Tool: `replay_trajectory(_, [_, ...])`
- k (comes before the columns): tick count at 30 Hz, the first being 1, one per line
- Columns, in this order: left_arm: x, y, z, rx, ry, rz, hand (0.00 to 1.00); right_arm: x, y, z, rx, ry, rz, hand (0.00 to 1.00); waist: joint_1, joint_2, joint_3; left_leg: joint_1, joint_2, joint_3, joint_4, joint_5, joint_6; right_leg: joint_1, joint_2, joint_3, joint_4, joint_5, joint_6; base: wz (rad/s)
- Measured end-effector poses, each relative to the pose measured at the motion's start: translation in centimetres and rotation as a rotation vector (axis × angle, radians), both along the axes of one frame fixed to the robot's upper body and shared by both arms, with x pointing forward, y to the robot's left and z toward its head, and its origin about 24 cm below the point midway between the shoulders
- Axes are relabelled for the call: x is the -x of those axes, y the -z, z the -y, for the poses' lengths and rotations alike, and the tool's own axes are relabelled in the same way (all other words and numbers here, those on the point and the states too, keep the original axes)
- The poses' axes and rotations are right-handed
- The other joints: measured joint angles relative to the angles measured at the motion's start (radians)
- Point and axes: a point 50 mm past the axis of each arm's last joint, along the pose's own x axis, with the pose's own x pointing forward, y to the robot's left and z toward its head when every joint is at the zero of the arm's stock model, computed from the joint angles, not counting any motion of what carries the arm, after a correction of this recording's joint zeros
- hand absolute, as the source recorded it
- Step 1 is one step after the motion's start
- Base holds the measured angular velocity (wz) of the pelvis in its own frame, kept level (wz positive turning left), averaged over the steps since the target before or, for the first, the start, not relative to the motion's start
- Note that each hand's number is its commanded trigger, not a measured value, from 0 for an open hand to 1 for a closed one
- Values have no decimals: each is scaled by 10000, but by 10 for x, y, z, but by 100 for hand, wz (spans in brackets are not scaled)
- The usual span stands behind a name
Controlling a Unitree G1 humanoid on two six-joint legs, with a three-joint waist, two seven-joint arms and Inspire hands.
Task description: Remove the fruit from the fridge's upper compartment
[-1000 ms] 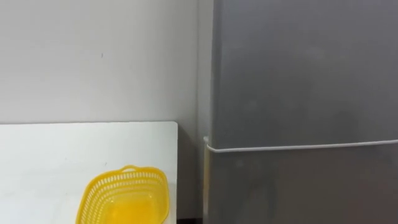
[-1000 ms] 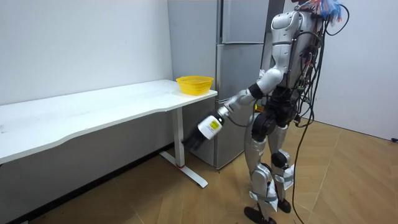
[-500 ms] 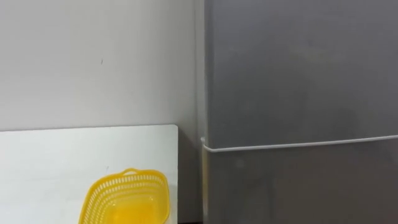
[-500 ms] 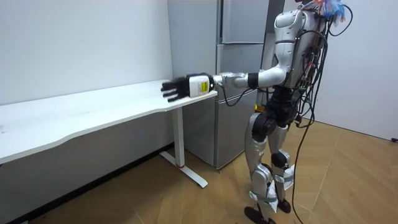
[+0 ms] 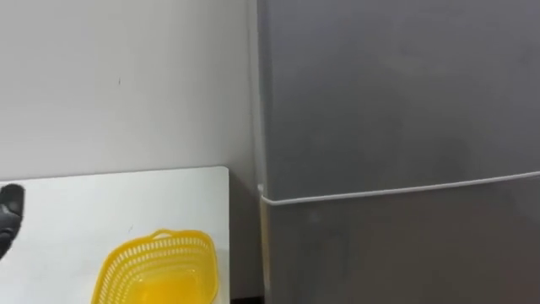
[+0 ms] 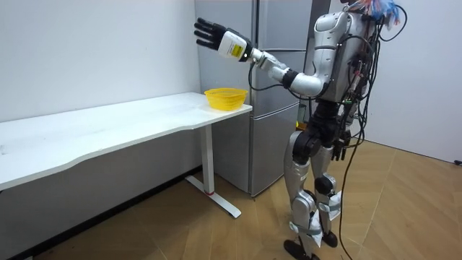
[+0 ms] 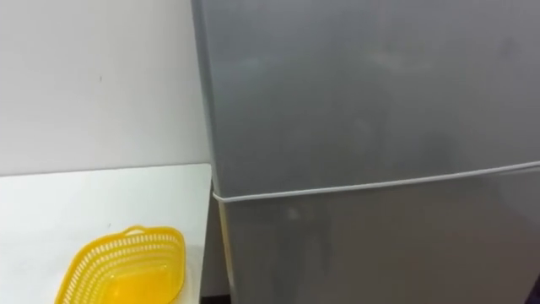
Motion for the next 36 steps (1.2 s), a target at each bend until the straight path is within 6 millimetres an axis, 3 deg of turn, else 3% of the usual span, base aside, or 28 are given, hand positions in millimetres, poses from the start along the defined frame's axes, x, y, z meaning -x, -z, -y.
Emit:
replay_trajectory(6, [-18, -6, 40, -1302, 3463, -254, 0, -15, 0, -2, -139, -807, -14, 0, -375, 48, -32, -132, -5, -11, 63, 1, 0, -57, 0, 2, -4, -18, -1, 2])
replay_trajectory(11, [-27, -14, 58, -2192, 5225, -74, 0, -19, 0, -1, -156, -1018, 17, 0, -447, 120, -137, -153, 13, 115, 54, 1, 0, -197, 1, 11, 28, -18, -2, -8])
replay_trajectory(20, [-31, -26, 89, -3448, 7879, 278, 0, -25, -1, 1, -140, -1270, 69, 0, -632, 28, -139, -116, 13, 86, 33, 2, 0, -114, 0, 9, 41, -16, -2, 0])
replay_trajectory(23, [-28, -31, 95, -3673, 8259, 502, 0, -28, -1, 2, -40, -1292, 147, 0, -749, 75, -159, -112, 14, 85, 39, 2, 0, -116, 6, 17, 47, -16, -3, 0])
replay_trajectory(30, [-29, -36, 98, -3902, 8548, 751, 0, -22, -1, 6, 177, -1161, -64, 0, -939, 270, -127, -32, 16, 133, 33, 5, -1, -106, 12, 82, 51, -16, -3, 0])
replay_trajectory(36, [-30, -37, 98, -4089, 8722, 703, 0, -19, -1, 6, 100, -1115, -136, 0, -947, 176, -64, 70, 4, 159, -28, 22, 6, -10, 6, 154, 5, -28, 4, 0])
